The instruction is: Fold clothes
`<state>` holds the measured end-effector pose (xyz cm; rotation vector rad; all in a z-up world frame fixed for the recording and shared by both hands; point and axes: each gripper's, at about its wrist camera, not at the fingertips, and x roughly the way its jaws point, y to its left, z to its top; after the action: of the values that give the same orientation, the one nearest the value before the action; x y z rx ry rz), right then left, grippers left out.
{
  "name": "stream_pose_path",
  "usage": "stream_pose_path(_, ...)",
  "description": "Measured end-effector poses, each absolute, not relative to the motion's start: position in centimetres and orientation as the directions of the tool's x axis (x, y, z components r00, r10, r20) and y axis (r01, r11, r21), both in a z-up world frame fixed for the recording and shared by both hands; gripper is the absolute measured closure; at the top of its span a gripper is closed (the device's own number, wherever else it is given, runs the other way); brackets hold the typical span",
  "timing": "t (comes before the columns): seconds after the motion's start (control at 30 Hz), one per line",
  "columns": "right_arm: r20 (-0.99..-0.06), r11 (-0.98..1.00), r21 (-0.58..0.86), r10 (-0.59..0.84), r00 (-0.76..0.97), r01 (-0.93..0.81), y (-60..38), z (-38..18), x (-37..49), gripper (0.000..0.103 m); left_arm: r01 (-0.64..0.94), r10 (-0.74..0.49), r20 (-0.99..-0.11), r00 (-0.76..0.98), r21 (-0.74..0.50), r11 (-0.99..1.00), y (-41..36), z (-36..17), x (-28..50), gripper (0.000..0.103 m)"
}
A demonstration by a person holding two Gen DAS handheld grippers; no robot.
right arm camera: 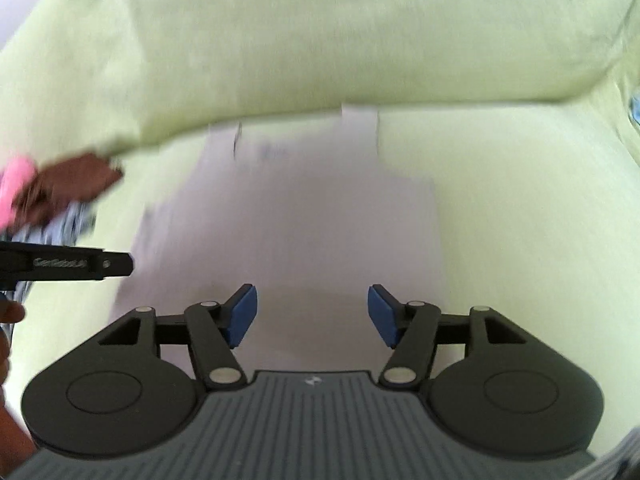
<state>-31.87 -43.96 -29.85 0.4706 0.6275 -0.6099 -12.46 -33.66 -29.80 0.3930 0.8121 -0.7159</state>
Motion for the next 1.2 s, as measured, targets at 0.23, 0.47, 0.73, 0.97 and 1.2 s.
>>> stream_pose_path(0.23, -0.465, 0.738, 0.211, -0.501, 0.73, 0.641, -44.8, -29.2, -31.0, 0.037, 0.692, -0.473, -0.683, 0.557, 0.066, 0.719, -31.9, -30.8, -12.7, 0.041)
stream_pose_path(0.47, -0.421, 0.705, 0.205, -0.562, 0.712, 0.679, -39.1, -25.7, -38.5, 0.021, 0.681, -0.478, -0.717, 0.508, -0.006, 0.732, -25.9, -27.0, -17.9, 0.031)
stream_pose_path(0.73, -0.423, 0.68, 0.234, -0.573, 0.702, 0.695, -30.3, -24.4, -46.7, 0.016, 0.699, -0.516, -0.702, 0.491, -0.035, 0.714, -17.4, -24.2, -25.5, 0.031)
stream_pose_path(0.97, -0.412, 0.679, 0.214, -0.589, 0.695, 0.702, -25.4, -25.5, -51.3, 0.013, 0.701, -0.5, -0.704, 0.504, -0.006, 0.714, -13.2, -25.1, -30.2, 0.031)
stream_pose_path(1.2, -0.443, 0.682, 0.148, -0.602, 0.664, 0.716, -23.8, -26.8, -52.2, 0.012, 0.694, -0.481, -0.694, 0.535, 0.036, 0.72, -11.8, -27.1, -31.1, 0.03)
